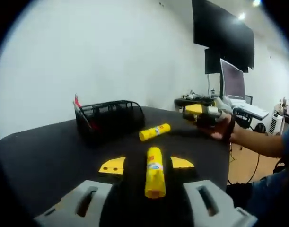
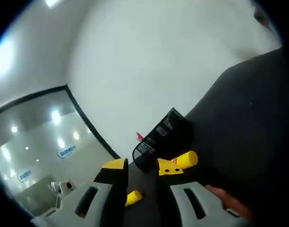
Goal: Pick up pens and glue sticks and place them into the holder.
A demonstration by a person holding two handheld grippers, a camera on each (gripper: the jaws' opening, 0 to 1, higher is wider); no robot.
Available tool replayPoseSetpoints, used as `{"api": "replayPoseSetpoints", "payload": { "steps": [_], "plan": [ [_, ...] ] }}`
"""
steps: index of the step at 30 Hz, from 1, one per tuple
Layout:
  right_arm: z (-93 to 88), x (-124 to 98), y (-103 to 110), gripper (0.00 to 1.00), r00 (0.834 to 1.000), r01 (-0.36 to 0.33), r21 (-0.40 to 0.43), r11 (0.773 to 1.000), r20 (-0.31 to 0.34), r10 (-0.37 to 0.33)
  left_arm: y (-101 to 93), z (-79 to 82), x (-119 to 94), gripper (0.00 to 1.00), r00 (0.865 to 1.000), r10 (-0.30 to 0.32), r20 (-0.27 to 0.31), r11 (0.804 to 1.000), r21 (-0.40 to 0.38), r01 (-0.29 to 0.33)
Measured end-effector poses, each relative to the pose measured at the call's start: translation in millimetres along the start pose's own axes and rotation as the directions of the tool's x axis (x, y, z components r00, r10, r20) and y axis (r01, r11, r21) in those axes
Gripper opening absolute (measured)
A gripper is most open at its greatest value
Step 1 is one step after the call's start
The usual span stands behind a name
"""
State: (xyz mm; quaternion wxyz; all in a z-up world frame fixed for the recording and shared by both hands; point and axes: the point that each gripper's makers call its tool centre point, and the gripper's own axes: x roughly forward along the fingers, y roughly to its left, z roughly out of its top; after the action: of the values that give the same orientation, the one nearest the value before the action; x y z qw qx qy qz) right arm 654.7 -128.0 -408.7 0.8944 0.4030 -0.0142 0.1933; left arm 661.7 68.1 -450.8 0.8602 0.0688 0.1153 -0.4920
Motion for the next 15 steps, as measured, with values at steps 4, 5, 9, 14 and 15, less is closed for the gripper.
{"api": "replayPoseSetpoints", "payload": {
  "steps": [4, 5, 9, 14, 15],
  "plan": [
    [-1.8, 0, 1, 0.2, 1.0, 0.0, -0.008, 1.0, -0.005, 0.0, 1.2, -13.7, 3, 0.36, 1.0, 0.027, -0.001, 0.999, -0.029, -0.027],
    [-2.4, 0, 1, 0.2, 1.0, 0.001, -0.012, 1.0, -0.008, -0.001, 2.2, -15.8, 4, 0.36, 1.0, 0.031, -0.001, 0.999, -0.042, -0.031],
    [-4.5, 0, 2, 0.19, 1.0, 0.004, -0.027, 1.0, -0.013, -0.004, 3.8, -21.7, 9, 0.37, 0.999, 0.042, -0.017, 0.997, -0.06, -0.043],
    [-5.1, 0, 1, 0.19, 1.0, 0.006, -0.03, 1.0, -0.013, -0.006, 2.3, -26.7, 15, 0.34, 0.999, 0.042, -0.035, 0.997, -0.067, -0.044],
    [-5.4, 0, 1, 0.19, 1.0, 0.006, -0.03, 1.0, -0.014, -0.007, 1.4, -28.1, 16, 0.33, 0.998, 0.04, -0.039, 0.997, -0.068, -0.043]
  ]
}}
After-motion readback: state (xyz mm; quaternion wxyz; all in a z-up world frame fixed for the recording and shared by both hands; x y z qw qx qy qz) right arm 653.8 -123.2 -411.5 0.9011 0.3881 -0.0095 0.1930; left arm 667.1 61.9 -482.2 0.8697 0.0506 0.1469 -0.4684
